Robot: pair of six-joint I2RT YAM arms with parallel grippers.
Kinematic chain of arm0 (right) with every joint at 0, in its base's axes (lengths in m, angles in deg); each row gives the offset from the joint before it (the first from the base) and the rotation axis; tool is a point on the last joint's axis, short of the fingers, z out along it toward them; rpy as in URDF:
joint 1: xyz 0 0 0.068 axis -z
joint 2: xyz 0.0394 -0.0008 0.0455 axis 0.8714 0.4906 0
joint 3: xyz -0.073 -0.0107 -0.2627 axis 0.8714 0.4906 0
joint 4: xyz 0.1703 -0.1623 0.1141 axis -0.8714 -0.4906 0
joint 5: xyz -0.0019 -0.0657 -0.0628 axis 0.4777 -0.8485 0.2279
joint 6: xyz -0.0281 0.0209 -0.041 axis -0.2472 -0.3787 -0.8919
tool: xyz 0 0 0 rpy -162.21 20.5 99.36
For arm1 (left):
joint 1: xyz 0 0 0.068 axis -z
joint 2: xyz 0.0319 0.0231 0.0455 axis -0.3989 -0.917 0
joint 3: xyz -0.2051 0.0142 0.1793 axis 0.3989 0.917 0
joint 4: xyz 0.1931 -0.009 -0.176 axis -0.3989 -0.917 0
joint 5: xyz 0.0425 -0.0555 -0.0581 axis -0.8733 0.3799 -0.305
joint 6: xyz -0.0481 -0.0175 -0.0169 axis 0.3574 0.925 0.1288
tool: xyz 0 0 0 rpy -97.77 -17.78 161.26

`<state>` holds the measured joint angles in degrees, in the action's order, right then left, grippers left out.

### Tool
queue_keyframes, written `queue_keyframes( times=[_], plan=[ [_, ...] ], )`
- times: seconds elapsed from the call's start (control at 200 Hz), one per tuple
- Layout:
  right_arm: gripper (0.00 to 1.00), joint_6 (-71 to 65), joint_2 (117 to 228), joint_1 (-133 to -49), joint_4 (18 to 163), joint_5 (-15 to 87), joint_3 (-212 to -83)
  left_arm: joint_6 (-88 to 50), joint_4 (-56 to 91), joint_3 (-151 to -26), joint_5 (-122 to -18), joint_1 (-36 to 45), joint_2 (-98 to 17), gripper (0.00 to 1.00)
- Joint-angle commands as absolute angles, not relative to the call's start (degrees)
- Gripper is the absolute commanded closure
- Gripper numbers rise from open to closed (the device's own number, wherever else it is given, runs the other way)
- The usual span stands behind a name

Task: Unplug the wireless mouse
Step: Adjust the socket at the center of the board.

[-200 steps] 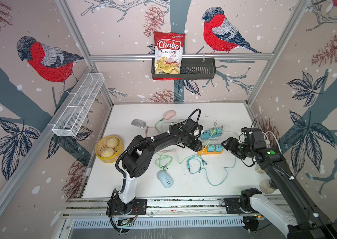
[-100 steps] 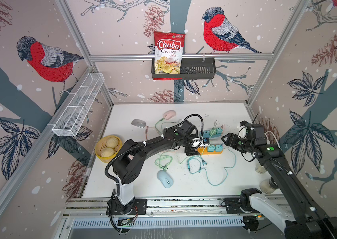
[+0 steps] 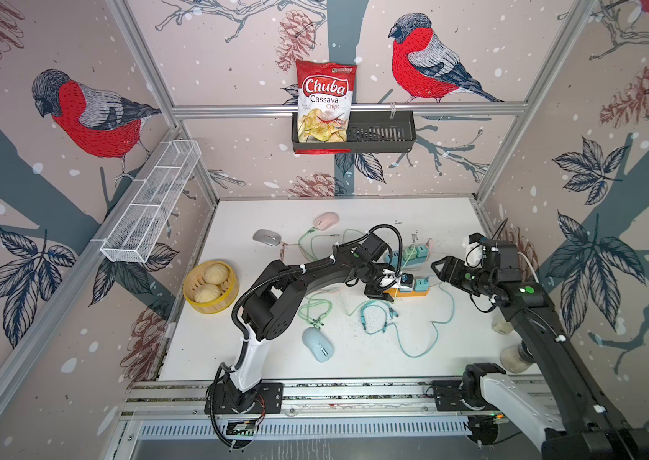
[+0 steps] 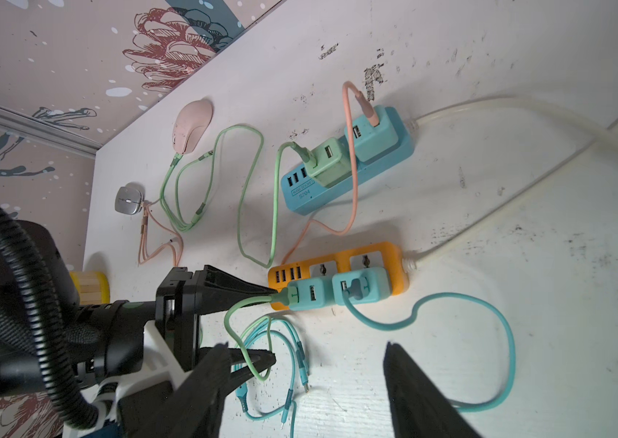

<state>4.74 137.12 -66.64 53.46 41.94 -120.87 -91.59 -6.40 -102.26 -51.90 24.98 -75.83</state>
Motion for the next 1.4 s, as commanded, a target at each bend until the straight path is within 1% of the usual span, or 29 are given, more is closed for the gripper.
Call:
queue_keyframes(
  times=[0.0,0.125,0.325,0.445,0.54,0.621,0.666,0.951,1.081,1.231,1.391],
  plan=[
    [0.33,3.6,137.2,-66.4,54.8,43.3,-121.0,-90.0,-5.8,-102.8,-54.7,25.0,-77.5,0.33],
    [0.33,3.8,137.1,-66.4,54.8,43.6,-120.9,-87.9,-5.1,-104.0,-59.2,25.0,-80.2,0.3],
    [0.33,3.9,137.1,-66.4,55.4,43.9,-120.5,-84.8,-2.3,-104.4,-64.9,25.1,-81.2,0.29],
    [0.33,3.9,137.2,-66.4,55.6,44.3,-120.1,-82.9,-1.3,-104.6,-68.0,25.1,-81.4,0.25],
    [0.33,3.9,137.2,-66.4,55.4,44.3,-120.2,-83.0,-2.5,-105.4,-68.4,25.1,-82.2,0.23],
    [0.33,3.5,137.2,-66.4,55.1,43.9,-120.4,-82.8,-1.3,-104.4,-68.0,25.1,-81.5,0.22],
    [0.33,3.3,137.2,-66.4,54.9,43.7,-120.4,-82.5,-0.1,-103.5,-67.6,25.1,-80.6,0.2],
    [0.33,3.4,137.1,-66.4,55.1,43.7,-119.9,-82.6,5.1,-99.8,-67.9,25.1,-76.2,0.21],
    [0.33,3.4,137.1,-66.4,55.1,43.9,-120.0,-82.1,4.2,-101.0,-70.2,25.0,-78.2,0.21],
    [0.33,3.1,137.0,-66.4,54.6,43.8,-120.5,-82.6,-1.1,-105.5,-69.5,24.6,-82.3,0.21],
    [0.33,2.7,137.1,-66.4,54.3,44.2,-120.5,-82.3,-3.3,-108.1,-69.7,24.1,-84.8,0.21]
  ],
)
